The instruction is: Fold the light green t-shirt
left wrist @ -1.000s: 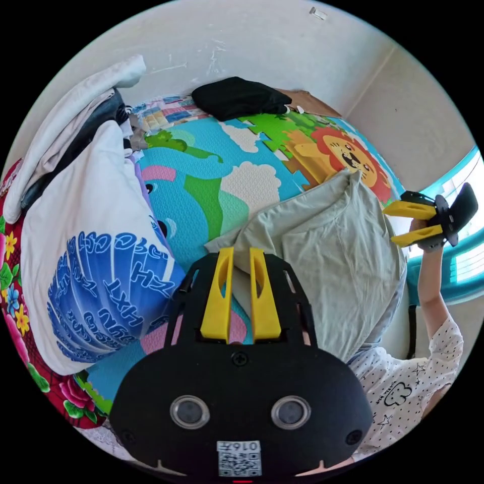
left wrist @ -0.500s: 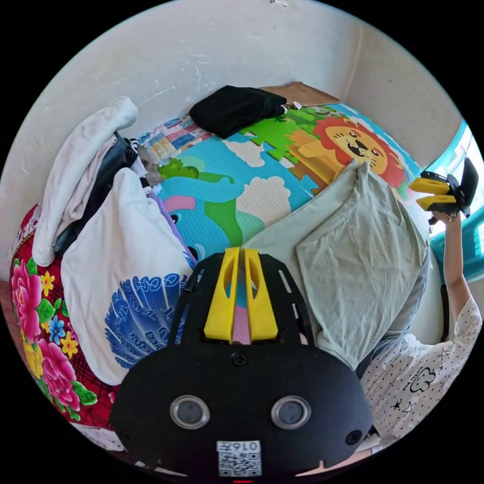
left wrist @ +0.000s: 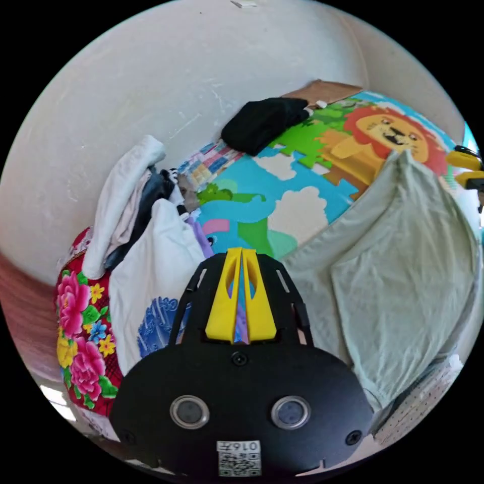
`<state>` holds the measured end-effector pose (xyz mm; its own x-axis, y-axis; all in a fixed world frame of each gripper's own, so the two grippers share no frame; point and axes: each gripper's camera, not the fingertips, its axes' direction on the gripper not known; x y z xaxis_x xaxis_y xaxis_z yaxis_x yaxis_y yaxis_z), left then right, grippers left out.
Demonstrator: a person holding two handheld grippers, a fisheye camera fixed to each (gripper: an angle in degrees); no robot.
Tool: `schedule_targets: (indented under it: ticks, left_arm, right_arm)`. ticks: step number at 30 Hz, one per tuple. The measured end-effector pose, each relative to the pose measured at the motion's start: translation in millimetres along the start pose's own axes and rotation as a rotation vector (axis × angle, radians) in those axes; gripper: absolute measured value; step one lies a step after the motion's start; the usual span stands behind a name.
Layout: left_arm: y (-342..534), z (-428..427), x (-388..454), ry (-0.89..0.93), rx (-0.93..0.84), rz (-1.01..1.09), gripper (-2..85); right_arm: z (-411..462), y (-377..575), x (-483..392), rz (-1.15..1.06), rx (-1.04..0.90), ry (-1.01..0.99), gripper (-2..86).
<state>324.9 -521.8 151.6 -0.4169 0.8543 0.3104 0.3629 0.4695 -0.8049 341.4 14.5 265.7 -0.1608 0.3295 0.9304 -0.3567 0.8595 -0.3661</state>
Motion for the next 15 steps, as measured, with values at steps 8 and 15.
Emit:
schedule_targets:
  ticks: [8,15]
  left_arm:
    - [2.4,18.1,19.5,0.430,-0.089,0.107,4.2]
    - [21.6,10.7,25.1,0.456,-0.025,0.092,-0.7]
  right_arm:
    - [43.4,-60.8,36.7,0.084,-0.108,0.049,10.6]
    - [79.2,-84.3,60.3,0.184,-0.209,-0.010,3.3]
